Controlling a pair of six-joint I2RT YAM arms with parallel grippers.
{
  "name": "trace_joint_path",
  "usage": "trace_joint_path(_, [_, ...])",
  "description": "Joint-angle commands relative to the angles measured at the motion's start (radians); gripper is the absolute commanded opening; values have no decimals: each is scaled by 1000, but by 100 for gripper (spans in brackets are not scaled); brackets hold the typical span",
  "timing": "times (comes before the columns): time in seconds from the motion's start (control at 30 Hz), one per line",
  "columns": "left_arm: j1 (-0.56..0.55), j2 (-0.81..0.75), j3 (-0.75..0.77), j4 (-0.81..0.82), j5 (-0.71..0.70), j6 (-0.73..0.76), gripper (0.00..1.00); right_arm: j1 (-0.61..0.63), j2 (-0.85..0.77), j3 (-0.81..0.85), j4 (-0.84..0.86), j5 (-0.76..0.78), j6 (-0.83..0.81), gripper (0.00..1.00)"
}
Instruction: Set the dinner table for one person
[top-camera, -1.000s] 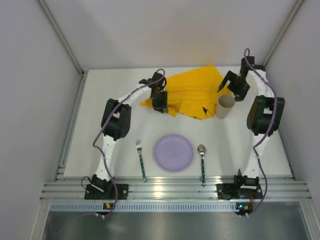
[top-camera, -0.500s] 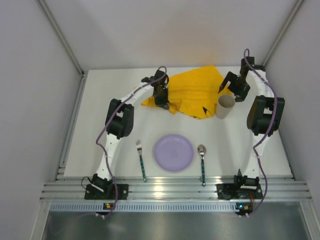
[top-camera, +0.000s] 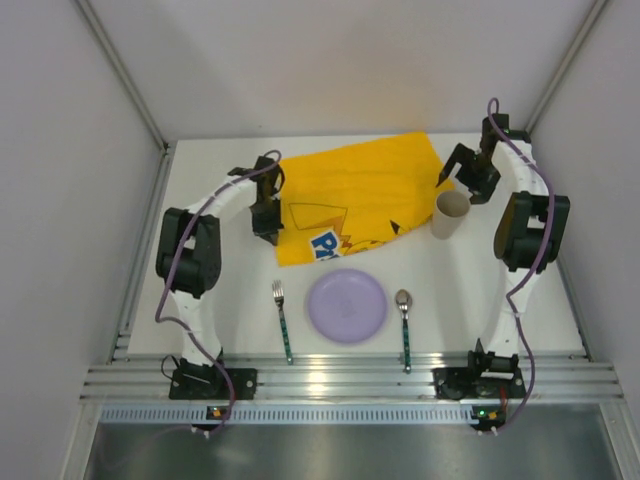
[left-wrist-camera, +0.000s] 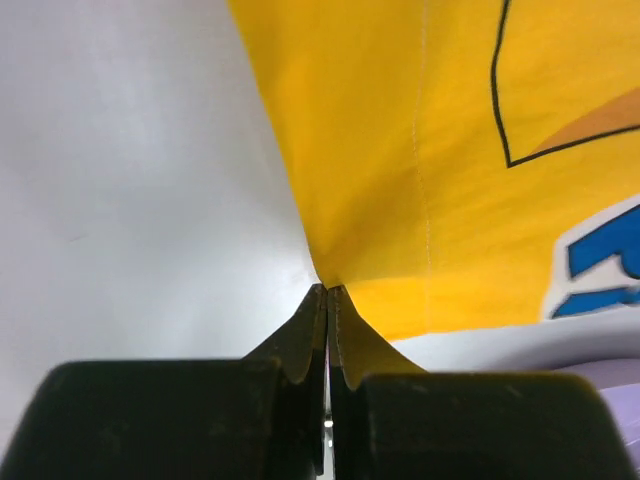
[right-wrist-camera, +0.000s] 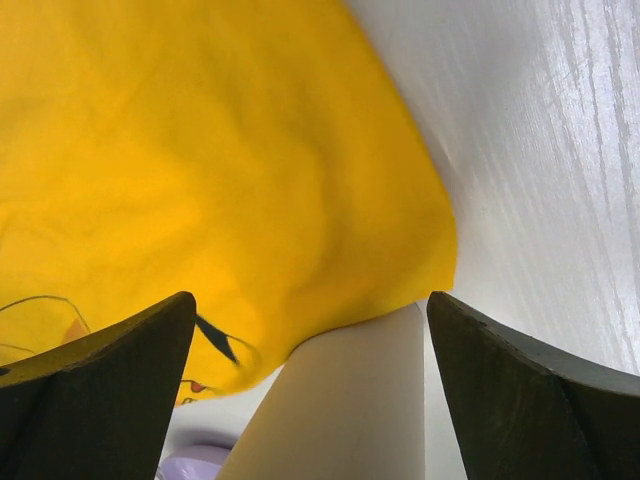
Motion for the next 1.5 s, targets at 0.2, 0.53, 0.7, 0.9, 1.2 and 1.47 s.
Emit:
trace_joint_path(0.2, [187, -139, -58, -112, -170, 77, 0, 20, -30, 39, 11, -14, 6, 100])
trace_joint_path(0.53, [206, -69, 22, -98, -188, -13, 98, 18, -205, -31, -15, 69, -3, 100])
trace_joint_path(0.7, [224, 6, 85, -49, -142, -61, 98, -2, -302, -82, -24, 109, -14, 100])
trace_joint_path(0.9, [260, 117, 189, -27, -101, -80, 97, -31, -355, -137, -36, 156, -19, 100])
trace_joint_path(1.2, [283, 302, 387, -34, -99, -51, 95, -34, -481, -338, 1, 179, -26, 77])
trace_joint_path(1.47, [298, 350, 471, -60, -119, -29, 95, -33, -518, -462, 44, 179, -22, 33])
